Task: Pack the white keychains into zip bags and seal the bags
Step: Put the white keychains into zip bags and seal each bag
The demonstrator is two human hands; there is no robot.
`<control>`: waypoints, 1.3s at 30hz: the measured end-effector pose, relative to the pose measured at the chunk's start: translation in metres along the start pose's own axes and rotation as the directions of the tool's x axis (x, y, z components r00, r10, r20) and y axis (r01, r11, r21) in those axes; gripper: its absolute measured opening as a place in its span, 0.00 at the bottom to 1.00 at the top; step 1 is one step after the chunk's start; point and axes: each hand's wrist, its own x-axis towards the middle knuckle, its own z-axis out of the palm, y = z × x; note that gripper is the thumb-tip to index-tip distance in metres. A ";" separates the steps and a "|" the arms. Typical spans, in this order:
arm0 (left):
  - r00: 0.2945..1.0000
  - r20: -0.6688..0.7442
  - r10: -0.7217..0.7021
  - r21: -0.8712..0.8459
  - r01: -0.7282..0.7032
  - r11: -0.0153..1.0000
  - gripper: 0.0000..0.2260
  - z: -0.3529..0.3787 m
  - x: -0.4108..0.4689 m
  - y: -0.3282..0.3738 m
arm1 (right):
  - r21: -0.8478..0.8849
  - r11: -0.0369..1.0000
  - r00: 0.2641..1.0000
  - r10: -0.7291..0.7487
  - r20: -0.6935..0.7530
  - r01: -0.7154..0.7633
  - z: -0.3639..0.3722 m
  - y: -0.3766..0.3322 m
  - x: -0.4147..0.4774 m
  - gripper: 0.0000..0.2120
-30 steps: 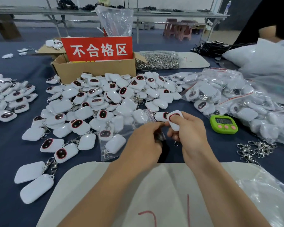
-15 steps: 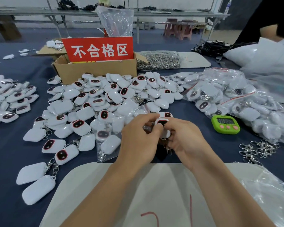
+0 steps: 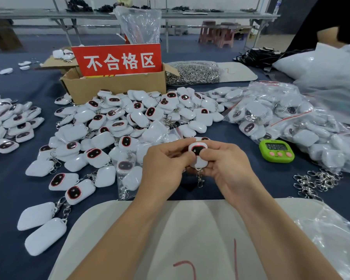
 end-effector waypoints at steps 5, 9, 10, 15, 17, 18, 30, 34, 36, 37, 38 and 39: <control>1.000 0.012 0.026 -0.022 -0.026 0.999 0.20 0.000 0.001 -0.001 | -0.023 0.999 0.999 -0.030 -0.023 0.030 0.003 -0.001 -0.001 0.14; 1.000 0.013 0.015 -0.046 -0.015 0.999 0.18 -0.001 0.001 -0.001 | -0.015 0.999 0.999 -0.033 0.010 0.033 0.003 0.002 -0.001 0.14; 1.000 0.018 0.009 -0.070 -0.008 0.998 0.19 -0.001 0.000 0.000 | -0.015 0.999 0.999 -0.038 0.015 0.038 0.002 0.002 -0.001 0.13; 0.997 0.050 0.058 -0.108 -0.052 0.993 0.22 -0.003 -0.001 0.004 | -0.008 0.997 0.997 -0.073 0.035 0.074 0.002 0.002 -0.003 0.11; 0.995 0.064 0.077 -0.102 -0.070 0.992 0.22 -0.003 -0.001 0.004 | -0.028 0.996 0.996 -0.084 0.034 0.084 0.002 0.001 -0.004 0.11; 0.995 0.064 0.079 -0.101 -0.072 0.992 0.22 -0.003 -0.001 0.004 | -0.039 0.996 0.996 -0.085 0.037 0.086 0.002 0.000 -0.004 0.12; 0.994 -0.046 0.100 -0.012 -0.100 0.995 0.16 -0.002 0.000 0.000 | -0.092 0.992 0.987 -0.076 0.140 0.089 0.003 0.001 -0.004 0.18; 0.993 -0.039 0.112 -0.030 -0.113 0.993 0.22 0.001 -0.002 0.005 | -0.105 0.990 0.991 -0.084 0.103 0.095 0.000 -0.001 -0.004 0.17; 0.993 -0.043 0.114 -0.034 -0.116 0.993 0.22 0.000 -0.002 0.005 | -0.125 0.987 0.991 -0.087 0.101 0.099 0.000 -0.001 -0.004 0.18; 0.992 -0.044 0.117 -0.028 -0.119 0.993 0.21 0.000 -0.001 0.004 | -0.135 0.985 0.990 -0.092 0.105 0.106 0.001 -0.002 -0.004 0.18; 0.991 -0.044 0.127 -0.010 -0.127 0.992 0.19 -0.001 -0.001 0.003 | -0.143 0.983 0.988 -0.099 0.114 0.115 0.001 -0.002 -0.004 0.18; 0.988 -0.050 0.146 0.020 -0.145 0.989 0.16 -0.001 -0.001 0.002 | -0.145 0.981 0.987 -0.109 0.120 0.126 0.002 -0.001 -0.005 0.19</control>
